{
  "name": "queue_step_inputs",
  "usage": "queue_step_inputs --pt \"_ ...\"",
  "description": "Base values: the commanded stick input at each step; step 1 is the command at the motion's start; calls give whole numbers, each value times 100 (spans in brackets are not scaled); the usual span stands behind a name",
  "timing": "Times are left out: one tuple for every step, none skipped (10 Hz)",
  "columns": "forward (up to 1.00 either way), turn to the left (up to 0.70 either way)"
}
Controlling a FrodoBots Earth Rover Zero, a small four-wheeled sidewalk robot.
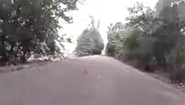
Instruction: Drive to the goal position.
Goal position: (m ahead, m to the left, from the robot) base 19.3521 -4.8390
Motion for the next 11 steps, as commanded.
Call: queue_step_inputs --pt "70 0" --pt "70 0" --pt "70 0" --pt "70 0" --pt "70 0" --pt "70 0" --pt "70 0" --pt "70 0" --pt "70 0" --pt "70 0" --pt "70 0"
